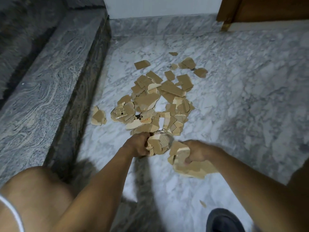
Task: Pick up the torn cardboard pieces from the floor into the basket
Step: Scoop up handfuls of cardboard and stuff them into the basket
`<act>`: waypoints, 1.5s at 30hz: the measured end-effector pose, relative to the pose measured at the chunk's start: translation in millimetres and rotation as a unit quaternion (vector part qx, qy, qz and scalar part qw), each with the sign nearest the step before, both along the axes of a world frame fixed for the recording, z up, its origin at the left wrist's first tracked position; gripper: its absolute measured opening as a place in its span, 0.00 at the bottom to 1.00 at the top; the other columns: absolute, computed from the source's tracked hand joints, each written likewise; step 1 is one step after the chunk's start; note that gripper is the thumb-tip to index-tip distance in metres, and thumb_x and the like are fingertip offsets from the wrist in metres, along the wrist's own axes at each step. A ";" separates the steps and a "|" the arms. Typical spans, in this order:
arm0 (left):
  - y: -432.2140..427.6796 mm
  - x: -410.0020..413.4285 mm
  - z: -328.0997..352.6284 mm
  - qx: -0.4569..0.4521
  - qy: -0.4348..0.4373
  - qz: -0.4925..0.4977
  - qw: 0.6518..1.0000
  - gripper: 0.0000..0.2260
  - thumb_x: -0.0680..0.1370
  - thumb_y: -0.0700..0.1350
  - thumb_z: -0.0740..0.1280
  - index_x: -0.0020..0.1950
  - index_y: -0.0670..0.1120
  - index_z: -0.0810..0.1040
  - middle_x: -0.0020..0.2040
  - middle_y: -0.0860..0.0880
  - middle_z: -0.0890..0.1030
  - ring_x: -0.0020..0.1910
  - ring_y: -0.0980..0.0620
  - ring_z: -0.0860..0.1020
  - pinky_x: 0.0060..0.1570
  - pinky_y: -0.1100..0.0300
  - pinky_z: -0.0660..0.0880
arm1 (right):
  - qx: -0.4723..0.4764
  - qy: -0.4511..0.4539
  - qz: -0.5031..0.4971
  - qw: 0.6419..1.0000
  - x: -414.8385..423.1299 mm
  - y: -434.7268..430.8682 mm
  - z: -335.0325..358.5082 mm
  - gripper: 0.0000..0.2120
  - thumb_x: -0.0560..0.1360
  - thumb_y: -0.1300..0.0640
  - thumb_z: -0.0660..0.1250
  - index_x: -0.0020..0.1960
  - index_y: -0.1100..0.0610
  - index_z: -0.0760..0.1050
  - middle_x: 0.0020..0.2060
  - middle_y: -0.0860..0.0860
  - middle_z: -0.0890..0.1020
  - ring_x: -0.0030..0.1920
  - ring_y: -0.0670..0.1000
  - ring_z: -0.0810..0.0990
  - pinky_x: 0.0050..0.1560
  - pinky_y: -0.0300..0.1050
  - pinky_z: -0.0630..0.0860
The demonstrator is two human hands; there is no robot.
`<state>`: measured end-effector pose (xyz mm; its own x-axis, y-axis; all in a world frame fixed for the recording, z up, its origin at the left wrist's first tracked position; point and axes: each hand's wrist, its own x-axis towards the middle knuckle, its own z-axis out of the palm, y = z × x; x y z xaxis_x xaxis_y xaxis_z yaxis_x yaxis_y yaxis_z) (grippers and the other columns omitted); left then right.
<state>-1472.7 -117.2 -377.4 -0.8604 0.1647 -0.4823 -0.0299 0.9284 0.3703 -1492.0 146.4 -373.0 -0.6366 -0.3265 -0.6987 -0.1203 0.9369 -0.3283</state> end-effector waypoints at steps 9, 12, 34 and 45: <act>23.4 4.1 -5.0 -0.027 -0.024 0.039 0.999 0.33 0.68 0.50 0.71 0.72 0.54 0.66 0.58 0.47 0.81 0.55 0.44 0.79 0.53 0.56 0.76 | -0.015 0.138 -0.055 0.989 -25.3 26.8 27.6 0.21 0.70 0.58 0.73 0.63 0.55 0.77 0.56 0.54 0.83 0.59 0.56 0.80 0.55 0.45 0.76; 22.1 6.3 -4.6 -0.026 -0.027 0.046 0.998 0.28 0.67 0.49 0.69 0.68 0.53 0.72 0.58 0.48 0.82 0.55 0.47 0.79 0.53 0.60 0.77 | 0.015 0.174 -0.027 0.984 -15.8 12.3 18.0 0.17 0.73 0.59 0.70 0.61 0.56 0.77 0.58 0.55 0.80 0.59 0.56 0.78 0.56 0.45 0.75; 12.7 14.9 -23.3 -0.018 -0.029 0.089 0.995 0.28 0.65 0.52 0.74 0.64 0.56 0.76 0.60 0.51 0.80 0.55 0.51 0.79 0.56 0.63 0.76 | 0.102 0.235 -0.023 0.966 -24.2 -3.4 14.3 0.15 0.74 0.60 0.67 0.60 0.51 0.74 0.58 0.51 0.80 0.60 0.56 0.79 0.54 0.47 0.76; -25.4 9.8 2.7 -0.003 -0.024 0.135 0.991 0.27 0.69 0.53 0.74 0.65 0.49 0.73 0.60 0.49 0.77 0.59 0.48 0.76 0.56 0.61 0.72 | -0.066 0.113 -0.150 0.980 -73.0 -30.2 50.4 0.32 0.64 0.50 0.81 0.65 0.57 0.76 0.59 0.54 0.82 0.60 0.55 0.80 0.49 0.39 0.72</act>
<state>-1462.9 -142.6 -374.7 -0.8492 -0.0709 -0.5232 -0.2941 0.8864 0.3574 -1565.0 116.2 -322.6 -0.8514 -0.1790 -0.4930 0.0706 0.8923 -0.4458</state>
